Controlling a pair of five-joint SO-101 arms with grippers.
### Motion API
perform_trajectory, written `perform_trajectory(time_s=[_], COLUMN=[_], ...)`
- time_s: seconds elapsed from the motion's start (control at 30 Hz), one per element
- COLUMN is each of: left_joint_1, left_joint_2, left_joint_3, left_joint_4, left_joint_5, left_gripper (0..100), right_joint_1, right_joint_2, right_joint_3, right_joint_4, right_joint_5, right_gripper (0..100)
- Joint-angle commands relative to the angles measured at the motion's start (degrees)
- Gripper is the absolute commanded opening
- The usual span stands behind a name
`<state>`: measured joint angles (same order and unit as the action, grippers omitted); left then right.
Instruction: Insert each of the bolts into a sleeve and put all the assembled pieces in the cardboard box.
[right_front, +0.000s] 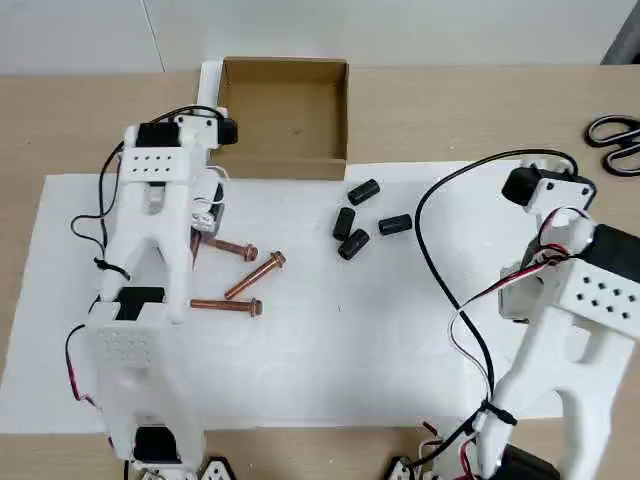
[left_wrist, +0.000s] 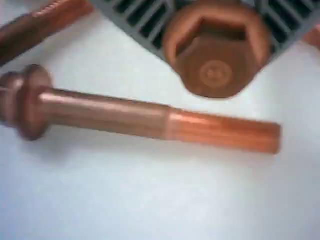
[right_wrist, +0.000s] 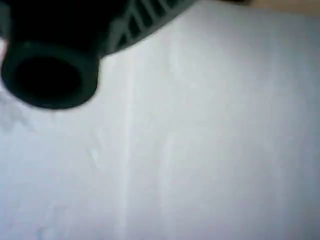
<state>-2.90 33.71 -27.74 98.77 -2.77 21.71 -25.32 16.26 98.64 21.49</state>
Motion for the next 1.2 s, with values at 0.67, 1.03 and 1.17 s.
perform_trajectory(time_s=[0.67, 1.03, 1.17], left_joint_1=[10.3, 11.8, 11.6], left_joint_2=[-37.0, -53.8, -55.6], left_joint_3=[6.5, 8.0, 11.8], left_joint_4=[0.8, -2.9, -2.8], left_joint_5=[15.5, 26.0, 30.4], left_gripper=[1, 1, 1], right_joint_1=[-20.7, -35.5, -36.5], right_joint_2=[-2.3, -18.9, -23.1], right_joint_3=[-12.8, -9.2, -3.3], right_joint_4=[0.5, -1.2, -2.9], right_joint_5=[-14.4, -26.7, -29.2], right_gripper=[0.3, 0.3, 0.3])
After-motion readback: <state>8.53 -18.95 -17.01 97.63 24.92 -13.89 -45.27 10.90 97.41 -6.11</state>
